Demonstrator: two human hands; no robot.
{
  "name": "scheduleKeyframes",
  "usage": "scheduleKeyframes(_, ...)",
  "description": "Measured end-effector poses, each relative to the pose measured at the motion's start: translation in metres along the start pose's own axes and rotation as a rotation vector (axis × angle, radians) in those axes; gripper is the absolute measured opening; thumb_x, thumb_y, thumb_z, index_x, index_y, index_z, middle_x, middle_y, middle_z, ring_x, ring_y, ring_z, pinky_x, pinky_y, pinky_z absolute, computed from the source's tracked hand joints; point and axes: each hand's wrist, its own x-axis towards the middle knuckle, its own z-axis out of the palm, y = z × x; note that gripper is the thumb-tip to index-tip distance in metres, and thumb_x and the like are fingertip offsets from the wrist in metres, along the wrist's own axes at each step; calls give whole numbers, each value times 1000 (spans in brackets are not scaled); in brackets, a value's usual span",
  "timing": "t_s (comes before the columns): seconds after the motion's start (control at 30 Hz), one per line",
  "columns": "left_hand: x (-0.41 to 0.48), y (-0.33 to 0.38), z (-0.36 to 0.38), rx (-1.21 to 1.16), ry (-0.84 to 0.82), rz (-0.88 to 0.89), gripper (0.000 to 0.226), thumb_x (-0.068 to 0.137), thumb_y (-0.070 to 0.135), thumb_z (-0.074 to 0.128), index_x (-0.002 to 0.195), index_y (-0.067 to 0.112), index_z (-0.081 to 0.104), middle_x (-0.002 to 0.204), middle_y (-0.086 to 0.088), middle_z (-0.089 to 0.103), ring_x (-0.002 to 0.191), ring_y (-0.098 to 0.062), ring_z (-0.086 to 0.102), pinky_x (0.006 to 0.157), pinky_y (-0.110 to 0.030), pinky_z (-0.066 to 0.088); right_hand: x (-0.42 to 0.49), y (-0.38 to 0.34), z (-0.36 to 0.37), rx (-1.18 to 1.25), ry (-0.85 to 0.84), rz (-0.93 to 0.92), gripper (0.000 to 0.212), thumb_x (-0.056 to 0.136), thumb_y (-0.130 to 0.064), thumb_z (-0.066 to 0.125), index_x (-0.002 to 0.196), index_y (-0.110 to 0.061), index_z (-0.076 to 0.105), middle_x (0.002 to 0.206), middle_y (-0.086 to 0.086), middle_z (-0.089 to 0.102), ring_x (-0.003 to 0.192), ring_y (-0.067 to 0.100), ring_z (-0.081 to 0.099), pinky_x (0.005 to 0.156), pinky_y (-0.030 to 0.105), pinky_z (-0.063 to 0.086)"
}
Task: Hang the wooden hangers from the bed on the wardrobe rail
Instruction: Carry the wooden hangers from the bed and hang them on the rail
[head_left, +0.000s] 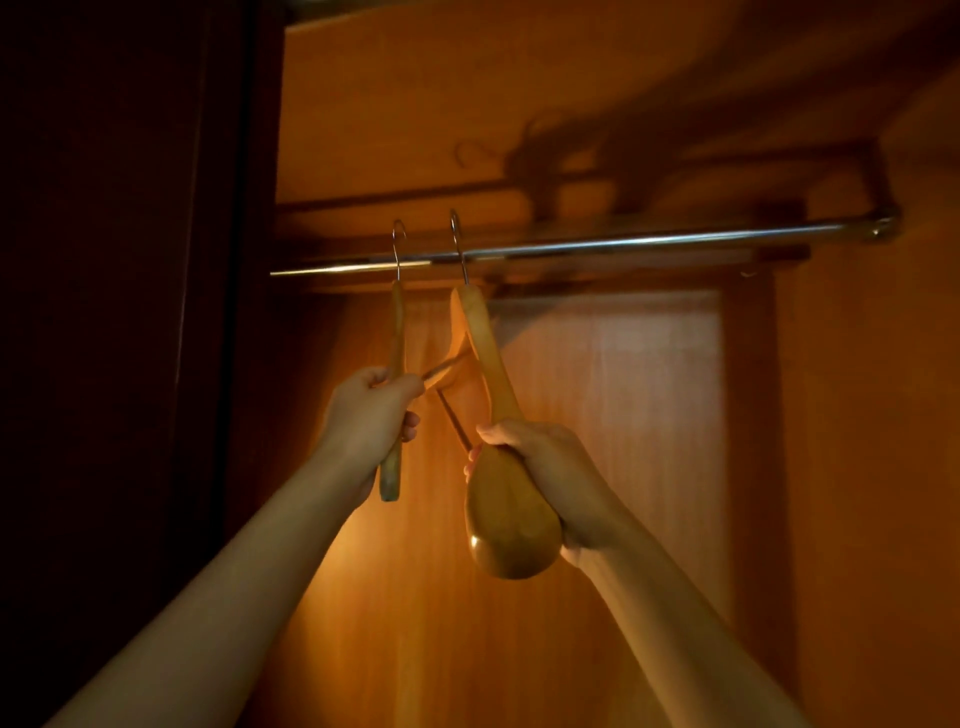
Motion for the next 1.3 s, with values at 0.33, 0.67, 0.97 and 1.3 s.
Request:
scheduleKeyframes(0.33,26,3,19,-40,-47,-91,5,86,12,54,83,8,55,60,-6,48,47,-13,42,49,-24,38,18,10,-15,-61,-72,-15,13,89,-20,56,92,-8,58,87,17,48,75,29,48,63,30,43)
scheduleKeyframes(0.67,33,-23,3,-35,10,-59,36,81,16,59,115,3,57,75,-8,55,52,-12,50,50,-23,42,45,11,9,-74,-41,13,12,86,-21,58,88,-9,60,87,15,51,77,27,50,63,29,42)
scheduleKeyframes(0.97,32,-20,-2,-126,9,-95,23,83,10,57,106,9,54,71,-7,55,54,-13,50,50,-23,41,68,14,26,-8,-22,47,13,86,-10,57,75,-6,62,54,0,63,45,8,59,44,15,44)
scheduleKeyframes(1.3,9,-28,-6,21,17,-82,49,75,22,64,123,12,56,110,-13,63,99,-26,61,82,-38,49,63,17,15,-62,-17,113,13,84,-22,61,87,-12,68,85,7,65,83,22,60,82,36,47)
